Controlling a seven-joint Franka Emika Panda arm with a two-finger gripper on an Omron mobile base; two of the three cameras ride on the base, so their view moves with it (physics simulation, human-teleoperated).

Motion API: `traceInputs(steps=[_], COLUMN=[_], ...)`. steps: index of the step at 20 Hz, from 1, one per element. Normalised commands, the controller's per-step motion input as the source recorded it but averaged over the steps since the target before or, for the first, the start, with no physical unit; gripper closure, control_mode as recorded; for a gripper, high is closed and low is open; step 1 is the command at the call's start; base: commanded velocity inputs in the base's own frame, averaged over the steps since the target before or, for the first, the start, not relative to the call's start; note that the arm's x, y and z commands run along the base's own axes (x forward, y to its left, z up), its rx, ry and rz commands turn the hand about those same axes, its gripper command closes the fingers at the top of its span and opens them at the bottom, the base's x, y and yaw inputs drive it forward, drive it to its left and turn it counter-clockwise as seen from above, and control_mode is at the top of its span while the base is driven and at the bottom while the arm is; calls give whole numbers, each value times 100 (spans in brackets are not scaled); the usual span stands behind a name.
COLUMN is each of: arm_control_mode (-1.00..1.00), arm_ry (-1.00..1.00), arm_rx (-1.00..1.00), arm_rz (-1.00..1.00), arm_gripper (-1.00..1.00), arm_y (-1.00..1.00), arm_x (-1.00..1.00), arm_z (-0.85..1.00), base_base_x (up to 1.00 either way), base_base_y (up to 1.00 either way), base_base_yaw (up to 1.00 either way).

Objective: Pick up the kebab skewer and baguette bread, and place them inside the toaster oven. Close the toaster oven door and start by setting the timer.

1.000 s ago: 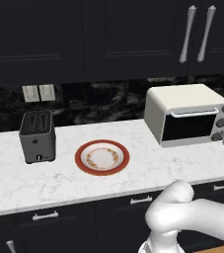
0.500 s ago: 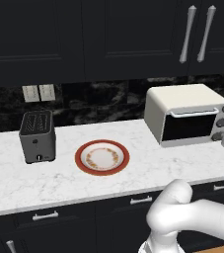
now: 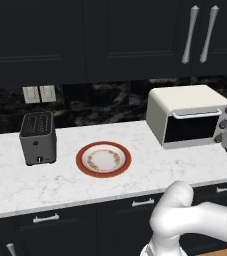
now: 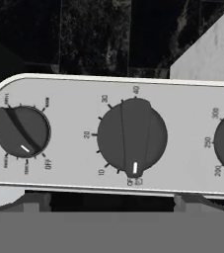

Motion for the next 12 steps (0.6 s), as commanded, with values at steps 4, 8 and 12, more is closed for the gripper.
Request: traceInputs(steps=[4,8,12], arm_control_mode=[-100,-100,-100], arm_ry=[0,0,0], arm_rx=[1,0,0], arm_rz=[0,0,0], arm_gripper=[-100,-100,-100], arm_y=[-14,-5,-1], arm_x=[17,23,28], arm_z=[-7,-16,-18], base_base_x=[0,0,0], base_base_y=[0,0,0], base_base_yaw=[0,0,0])
